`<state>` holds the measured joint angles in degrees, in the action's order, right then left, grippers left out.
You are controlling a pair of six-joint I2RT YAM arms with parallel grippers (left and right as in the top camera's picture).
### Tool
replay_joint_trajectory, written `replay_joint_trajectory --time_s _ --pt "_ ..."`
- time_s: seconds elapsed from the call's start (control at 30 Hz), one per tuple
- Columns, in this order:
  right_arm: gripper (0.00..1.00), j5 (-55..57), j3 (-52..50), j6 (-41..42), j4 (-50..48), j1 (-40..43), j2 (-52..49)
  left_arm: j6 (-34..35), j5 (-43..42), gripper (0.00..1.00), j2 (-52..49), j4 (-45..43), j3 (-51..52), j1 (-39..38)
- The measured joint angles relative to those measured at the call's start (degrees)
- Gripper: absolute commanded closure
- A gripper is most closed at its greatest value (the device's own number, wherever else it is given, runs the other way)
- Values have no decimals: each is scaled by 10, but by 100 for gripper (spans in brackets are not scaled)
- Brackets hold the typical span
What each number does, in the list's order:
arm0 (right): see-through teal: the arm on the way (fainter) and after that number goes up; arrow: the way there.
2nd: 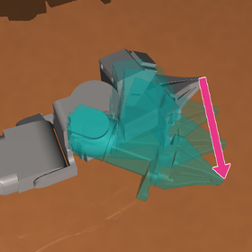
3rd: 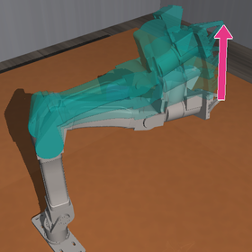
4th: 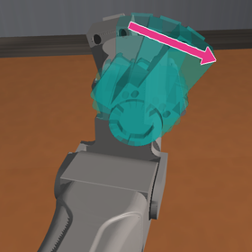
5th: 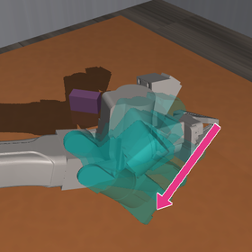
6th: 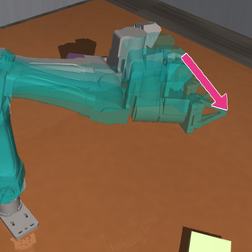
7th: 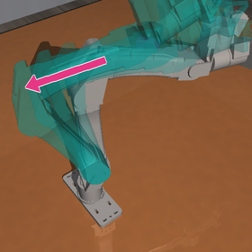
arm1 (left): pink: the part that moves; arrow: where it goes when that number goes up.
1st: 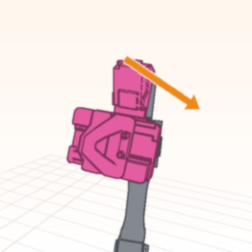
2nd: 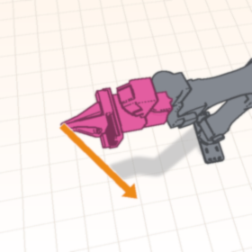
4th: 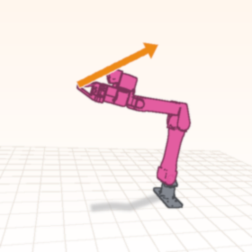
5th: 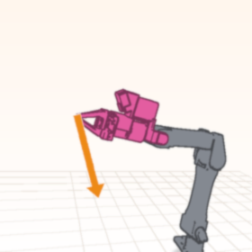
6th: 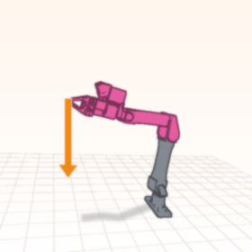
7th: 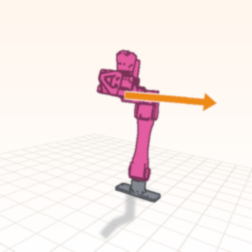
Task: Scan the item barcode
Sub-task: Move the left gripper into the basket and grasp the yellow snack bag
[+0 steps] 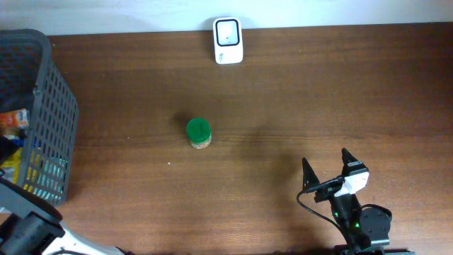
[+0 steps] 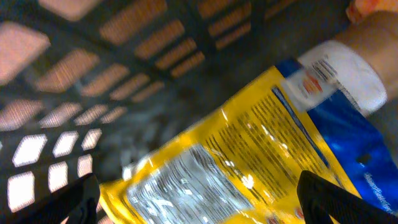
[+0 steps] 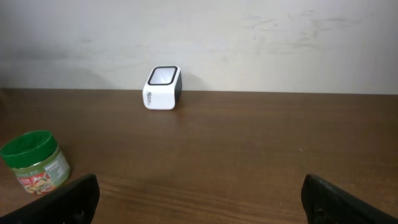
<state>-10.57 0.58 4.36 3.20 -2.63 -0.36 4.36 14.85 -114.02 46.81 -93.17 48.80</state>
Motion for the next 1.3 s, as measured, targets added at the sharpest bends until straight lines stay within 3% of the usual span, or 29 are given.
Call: replay_joint_trajectory --time_s 0.17,0.53,0.57,0.63,0.7,0.77,1.07,1.3 --pt "2 0 0 0 0 0 0 -62 -47 0 -2 -21 0 25" --pt "2 0 0 0 0 0 0 -112 -153 6 -44 -1 -1 52" --pt "2 0 0 0 0 0 0 -113 -158 12 -49 2 -1 52" --pt "2 0 0 0 0 0 0 -118 -164 36 -61 7 -3 52" --pt "2 0 0 0 0 0 0 -122 -164 69 -70 11 -5 52" --pt "2 0 0 0 0 0 0 -130 -164 82 -73 16 -7 51" --pt "2 0 0 0 0 0 0 -138 -168 100 -70 29 -20 49" --pt "2 0 0 0 0 0 0 -107 -231 100 -63 46 -46 50"
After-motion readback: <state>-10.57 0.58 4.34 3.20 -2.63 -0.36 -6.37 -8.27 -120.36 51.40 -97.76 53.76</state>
